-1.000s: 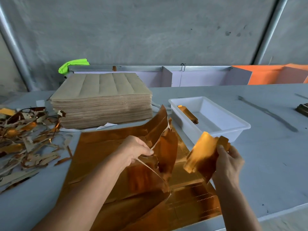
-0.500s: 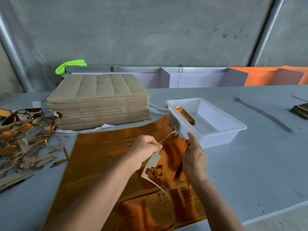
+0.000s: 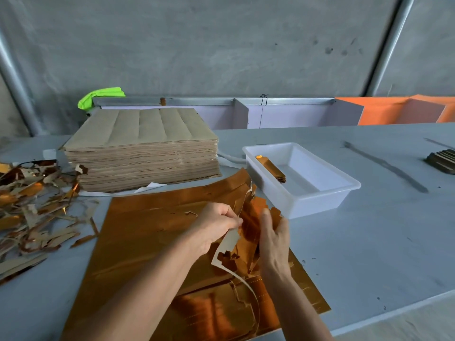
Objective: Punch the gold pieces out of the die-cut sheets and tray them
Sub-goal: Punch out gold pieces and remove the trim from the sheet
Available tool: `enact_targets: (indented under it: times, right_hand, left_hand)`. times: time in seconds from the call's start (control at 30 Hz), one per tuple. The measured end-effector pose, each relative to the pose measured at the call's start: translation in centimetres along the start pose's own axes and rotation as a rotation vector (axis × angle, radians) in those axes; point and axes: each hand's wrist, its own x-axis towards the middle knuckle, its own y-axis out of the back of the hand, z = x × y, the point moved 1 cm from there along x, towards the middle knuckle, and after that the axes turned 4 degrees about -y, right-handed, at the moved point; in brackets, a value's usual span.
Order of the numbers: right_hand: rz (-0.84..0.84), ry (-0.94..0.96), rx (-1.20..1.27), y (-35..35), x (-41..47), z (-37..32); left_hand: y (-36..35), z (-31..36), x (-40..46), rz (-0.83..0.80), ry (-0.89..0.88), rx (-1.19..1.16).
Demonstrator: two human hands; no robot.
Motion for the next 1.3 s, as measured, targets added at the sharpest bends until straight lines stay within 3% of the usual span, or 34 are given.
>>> enact_targets:
  times: [0.17, 0.33, 0.4, 0.5, 0.6, 0.67, 0.73, 0.8, 0.9, 0.97, 1.1, 1.17, 1.3]
  right_hand:
    - [0.091, 0.126, -0.226, -0.5, 1.1, -0.4]
    - [0.02, 0.575, -0.466, -1.5, -0.4, -0.4]
    - [-0.043, 0.744, -0.529, -2.0, -1.2, -0.6]
    - [-0.114, 0.92, -0.59, -2.4, -2.1, -0.7]
    - [-0.15, 0.834, -0.542, -1.9, -2.0, -0.6]
    - [-0.12, 0.601, -0.361, -1.0, -1.2, -0.6]
    - [0.02, 0.271, -0.075, 0.2, 0.1, -0.7]
    - [0.215, 0.153, 0.045, 1.8, 1.9, -1.3]
    - [0.45, 0.23, 0.006, 3.9, 3.8, -3.1]
    - [0.518, 0.295, -0.123, 4.2, 4.4, -4.2]
    - [0.241, 0.603, -0.659, 1.2, 4.2, -5.7]
    - [0.128, 0.636, -0.864, -1.0, 3.5, -5.7]
    - [-0.01, 0.759, -0.858, -4.4, 1.2, -5.2]
  left_hand:
    - [0.5, 0.0, 0.4, 0.086, -0.023, 0.098]
    - [1.6, 1.1, 1.7, 0.214, 0.005, 0.019]
    - [2.2, 1.6, 2.1, 0.254, -0.009, 0.139]
    - [3.3, 1.8, 2.5, 0.195, -0.021, 0.181]
    - [4.2, 1.3, 2.4, 0.107, 0.068, 0.146]
    - [4.9, 0.4, 2.3, 0.158, 0.113, 0.058]
    - [5.7, -0.2, 2.3, 0.271, 0.106, -0.09]
    - [6.6, -0.4, 2.2, 0.389, 0.065, -0.196]
    - [7.5, 0.0, 1.8, 0.491, 0.031, -0.269]
    - [7.6, 0.3, 1.6, 0.492, -0.003, -0.294]
    - [6.4, 1.0, 1.3, 0.403, -0.059, -0.342]
    - [5.6, 1.3, 1.3, 0.366, -0.051, -0.385]
    - [4.7, 1.8, 1.5, 0.318, -0.102, -0.333]
